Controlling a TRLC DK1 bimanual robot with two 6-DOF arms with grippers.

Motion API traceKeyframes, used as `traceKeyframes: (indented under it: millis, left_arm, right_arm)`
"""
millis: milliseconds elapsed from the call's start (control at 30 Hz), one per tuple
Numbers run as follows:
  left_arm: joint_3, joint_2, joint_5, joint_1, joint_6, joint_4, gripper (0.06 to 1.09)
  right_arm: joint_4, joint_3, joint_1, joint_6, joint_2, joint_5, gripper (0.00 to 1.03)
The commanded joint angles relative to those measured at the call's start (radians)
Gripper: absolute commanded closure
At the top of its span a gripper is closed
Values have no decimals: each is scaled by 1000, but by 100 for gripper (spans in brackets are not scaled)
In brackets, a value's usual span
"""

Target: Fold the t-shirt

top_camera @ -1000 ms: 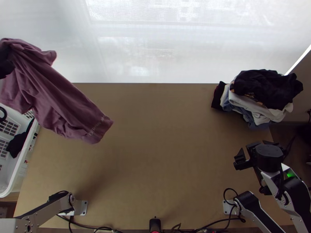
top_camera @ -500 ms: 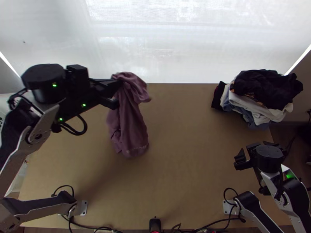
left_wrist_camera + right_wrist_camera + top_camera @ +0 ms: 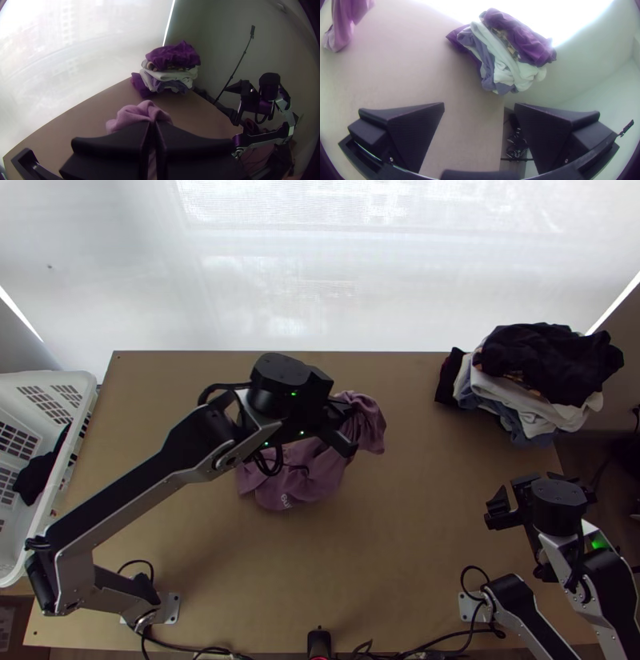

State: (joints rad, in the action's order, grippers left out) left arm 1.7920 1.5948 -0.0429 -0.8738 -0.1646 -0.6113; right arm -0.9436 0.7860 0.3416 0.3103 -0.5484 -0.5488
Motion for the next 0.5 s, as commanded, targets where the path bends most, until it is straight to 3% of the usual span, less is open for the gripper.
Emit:
traceKeyframes:
  millis: [0, 33, 133, 167, 267, 467]
  left_arm:
    - [-2, 133, 3, -31, 36, 16, 103]
    - [-2, 145, 3, -25, 36, -2, 90]
    - [0, 157, 3, -7, 62, -53, 30]
    - [3, 152, 3, 4, 66, -68, 20]
    - [4, 122, 3, 41, 80, -99, 16]
    - [-9, 34, 58, 168, 106, -168, 12]
  right_arm:
    - [0, -10, 11, 12, 8, 1, 5]
    - [0, -10, 19, 15, 10, 1, 5]
    - [0, -10, 37, 29, 11, 1, 5]
    - [2, -10, 42, 30, 11, 1, 5]
    - [5, -8, 59, 32, 4, 12, 5]
    - [55, 39, 57, -2, -84, 153, 5]
